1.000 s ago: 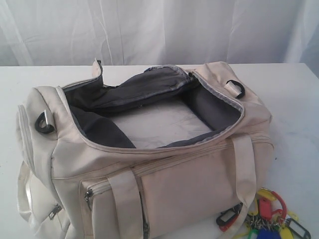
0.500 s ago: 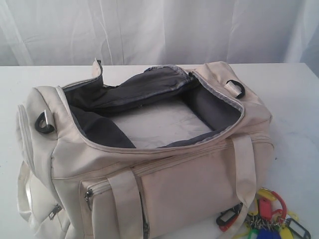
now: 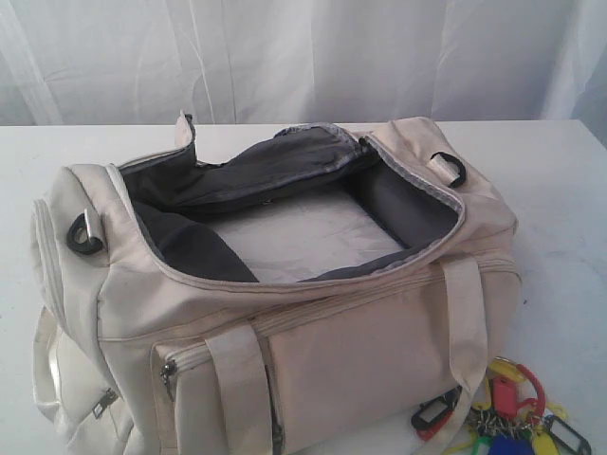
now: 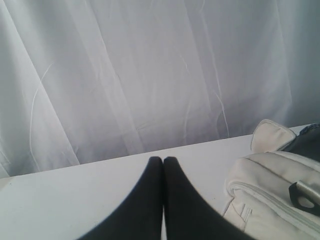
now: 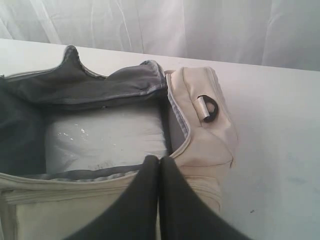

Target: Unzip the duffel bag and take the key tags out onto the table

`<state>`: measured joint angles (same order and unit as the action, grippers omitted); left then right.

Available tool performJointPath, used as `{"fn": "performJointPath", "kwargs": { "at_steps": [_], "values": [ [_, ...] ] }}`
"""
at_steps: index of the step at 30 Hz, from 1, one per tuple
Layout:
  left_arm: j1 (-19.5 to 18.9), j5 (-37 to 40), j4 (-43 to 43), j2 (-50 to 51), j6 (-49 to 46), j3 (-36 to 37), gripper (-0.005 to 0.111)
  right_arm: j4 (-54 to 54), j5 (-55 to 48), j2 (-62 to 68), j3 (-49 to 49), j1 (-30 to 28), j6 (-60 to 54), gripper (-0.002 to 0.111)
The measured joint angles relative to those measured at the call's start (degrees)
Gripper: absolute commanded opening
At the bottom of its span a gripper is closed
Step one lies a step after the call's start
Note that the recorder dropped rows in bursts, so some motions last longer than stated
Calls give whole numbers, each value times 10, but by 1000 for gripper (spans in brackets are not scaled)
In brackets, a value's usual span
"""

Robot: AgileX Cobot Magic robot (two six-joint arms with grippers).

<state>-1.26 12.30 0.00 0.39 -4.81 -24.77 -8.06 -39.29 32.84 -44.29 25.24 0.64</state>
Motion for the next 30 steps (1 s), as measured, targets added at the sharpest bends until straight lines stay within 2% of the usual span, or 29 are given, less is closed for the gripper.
{"fn": "performJointPath", "kwargs": {
  "at_steps": [4,10,14,23,30],
  "values": [
    [0,-60,0,0,0,87,1,0,0,0,0,0,0,0],
    [0,-63,-23,-1,0,231,1,0,0,0,0,0,0,0],
    [0,-2,-62,-1,0,247,1,0,0,0,0,0,0,0],
    [20,-13,-81,-1,0,247,1,0,-1,0,0,0,0,0],
    [20,13,-104,-1,0,247,1,0,-2,0,0,0,0,0]
  ]
}}
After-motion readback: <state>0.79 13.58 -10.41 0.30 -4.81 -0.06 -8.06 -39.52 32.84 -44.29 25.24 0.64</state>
